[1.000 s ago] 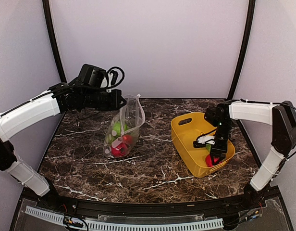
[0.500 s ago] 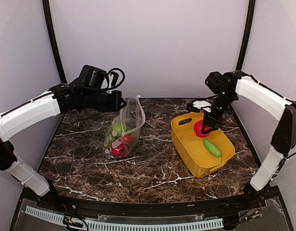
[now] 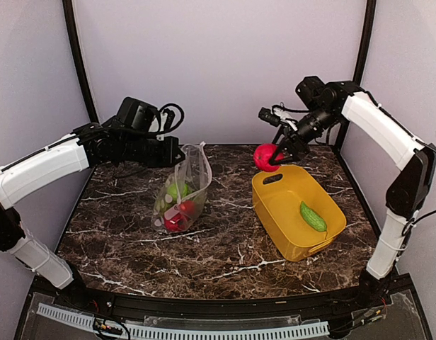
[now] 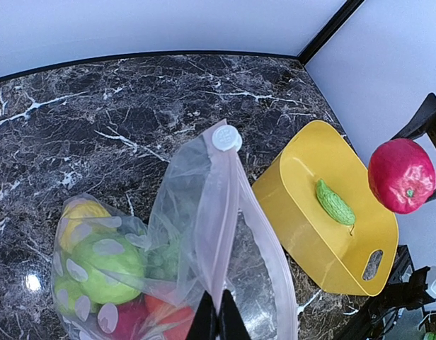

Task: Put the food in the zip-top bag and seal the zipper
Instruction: Place the fake fruit in the zipper food storage bag.

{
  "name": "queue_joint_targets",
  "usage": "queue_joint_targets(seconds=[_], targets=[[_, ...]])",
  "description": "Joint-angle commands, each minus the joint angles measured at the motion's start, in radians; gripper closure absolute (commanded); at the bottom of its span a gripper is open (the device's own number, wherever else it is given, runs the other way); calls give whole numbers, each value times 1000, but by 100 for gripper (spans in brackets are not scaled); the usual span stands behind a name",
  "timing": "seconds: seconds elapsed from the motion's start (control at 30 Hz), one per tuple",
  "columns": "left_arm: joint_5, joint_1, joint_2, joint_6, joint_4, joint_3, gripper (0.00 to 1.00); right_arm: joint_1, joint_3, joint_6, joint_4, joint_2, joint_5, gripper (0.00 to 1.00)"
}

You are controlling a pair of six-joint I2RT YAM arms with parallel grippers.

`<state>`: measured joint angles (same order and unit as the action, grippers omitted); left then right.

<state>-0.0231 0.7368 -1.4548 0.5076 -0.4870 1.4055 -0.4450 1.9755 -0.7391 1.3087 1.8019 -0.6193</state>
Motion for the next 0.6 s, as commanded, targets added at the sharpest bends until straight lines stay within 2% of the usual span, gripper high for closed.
queue_joint_targets(seconds=[0.0,0.2,0.43,0.57], targets=[[-6,-5,19,-5,-34,8,99,-54,30,63,-95,10,-186,45],[-5,-5,10,0,-50,7,99,-140,35,143,-266,29,-278,44],[-12,-5,26,4,-64,7,99,-206,9,319,-511,71,-358,41],[-10,-5,38,7,-53,7,99,-236,69,395,-549,152,-379,41]])
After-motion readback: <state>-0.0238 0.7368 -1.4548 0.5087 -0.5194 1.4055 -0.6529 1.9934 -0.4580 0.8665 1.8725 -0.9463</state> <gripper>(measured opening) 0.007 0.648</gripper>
